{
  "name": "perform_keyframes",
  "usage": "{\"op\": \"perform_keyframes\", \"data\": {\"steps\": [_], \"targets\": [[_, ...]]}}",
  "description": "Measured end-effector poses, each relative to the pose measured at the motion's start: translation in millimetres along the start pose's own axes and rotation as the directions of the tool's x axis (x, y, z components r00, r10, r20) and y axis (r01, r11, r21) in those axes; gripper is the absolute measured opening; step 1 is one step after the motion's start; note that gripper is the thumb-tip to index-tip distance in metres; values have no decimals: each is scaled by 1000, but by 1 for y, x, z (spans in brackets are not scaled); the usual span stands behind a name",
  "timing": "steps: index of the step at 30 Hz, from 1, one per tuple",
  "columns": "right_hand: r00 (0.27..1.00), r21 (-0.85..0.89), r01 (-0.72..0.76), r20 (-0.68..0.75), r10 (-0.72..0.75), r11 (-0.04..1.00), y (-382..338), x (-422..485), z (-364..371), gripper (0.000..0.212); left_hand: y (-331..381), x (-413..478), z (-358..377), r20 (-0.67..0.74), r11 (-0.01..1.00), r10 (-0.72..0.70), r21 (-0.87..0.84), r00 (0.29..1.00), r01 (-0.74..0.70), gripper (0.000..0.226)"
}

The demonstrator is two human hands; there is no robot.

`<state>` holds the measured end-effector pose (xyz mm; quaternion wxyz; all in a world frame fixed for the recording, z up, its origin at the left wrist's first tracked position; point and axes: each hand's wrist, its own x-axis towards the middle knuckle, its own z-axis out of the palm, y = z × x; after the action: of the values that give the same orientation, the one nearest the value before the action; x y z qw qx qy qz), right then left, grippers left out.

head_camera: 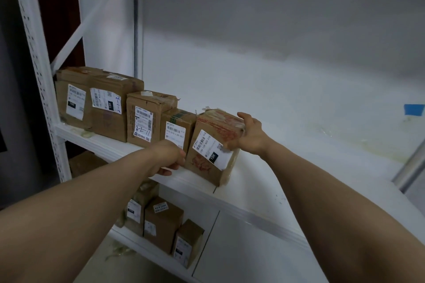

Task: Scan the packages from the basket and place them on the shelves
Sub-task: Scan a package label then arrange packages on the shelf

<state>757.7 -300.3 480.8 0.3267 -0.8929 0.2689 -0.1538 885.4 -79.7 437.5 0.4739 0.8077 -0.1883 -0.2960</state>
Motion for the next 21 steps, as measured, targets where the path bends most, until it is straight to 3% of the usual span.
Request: {"op": "perform_keyframes", "data": {"steps": [7, 12, 17, 21], "targets": [[997, -55, -42, -67, 38, 998, 11, -69, -21, 103, 11, -38, 35, 45, 986, 98, 132, 994, -103, 15], [975, -70, -177, -146, 165, 982, 31, -144, -37, 76, 10, -71, 64, 163, 917, 241, 284, 957, -279, 11], [903, -90, -372, -267, 337, 924, 67, -244, -48, 52, -21, -106, 99, 282, 857, 295, 345, 913, -383, 16], [813, -143, -556, -299, 500, 819, 99, -344, -44, 43, -64, -139, 141, 407, 848, 211, 376, 889, -374, 11]]}}
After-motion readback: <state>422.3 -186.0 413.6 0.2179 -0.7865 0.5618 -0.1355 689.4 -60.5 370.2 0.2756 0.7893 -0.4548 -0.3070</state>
